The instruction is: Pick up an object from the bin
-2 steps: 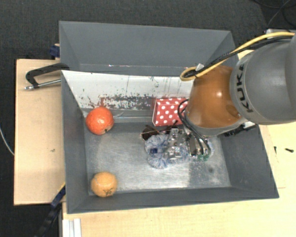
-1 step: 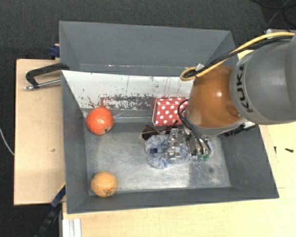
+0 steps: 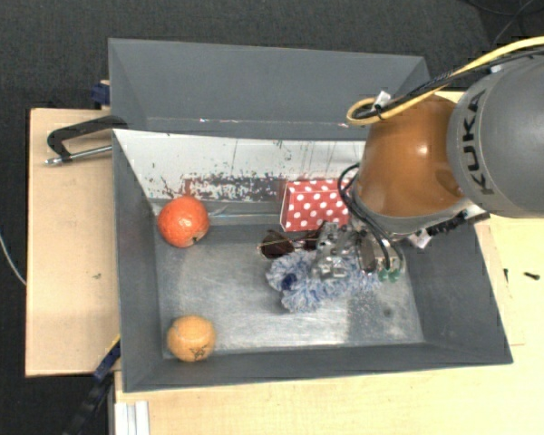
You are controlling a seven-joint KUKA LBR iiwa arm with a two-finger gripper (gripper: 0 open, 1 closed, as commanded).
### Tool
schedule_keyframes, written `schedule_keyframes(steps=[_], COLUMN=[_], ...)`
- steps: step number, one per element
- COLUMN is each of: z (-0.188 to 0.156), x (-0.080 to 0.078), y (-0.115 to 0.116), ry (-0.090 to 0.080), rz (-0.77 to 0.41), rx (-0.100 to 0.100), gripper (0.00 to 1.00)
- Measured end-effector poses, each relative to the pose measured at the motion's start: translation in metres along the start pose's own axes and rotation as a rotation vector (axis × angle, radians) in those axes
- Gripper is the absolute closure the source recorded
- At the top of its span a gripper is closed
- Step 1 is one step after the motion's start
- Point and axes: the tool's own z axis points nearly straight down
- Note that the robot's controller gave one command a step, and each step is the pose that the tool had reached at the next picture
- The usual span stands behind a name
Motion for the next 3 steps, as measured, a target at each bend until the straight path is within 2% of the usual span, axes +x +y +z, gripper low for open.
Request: schedule_keyframes(steps=[1,2,3], z=[-0.016,-0.055,-0.07], x=[-0.003,-0.002,-0.001], y=[0.0,-0.004,0.0], ry=[-0.015,-0.006,-0.006], rz=[-0.006,-0.019,-0.012], rx=[0.0,0.001,0.0], gripper=[1.0,1.0,1.0])
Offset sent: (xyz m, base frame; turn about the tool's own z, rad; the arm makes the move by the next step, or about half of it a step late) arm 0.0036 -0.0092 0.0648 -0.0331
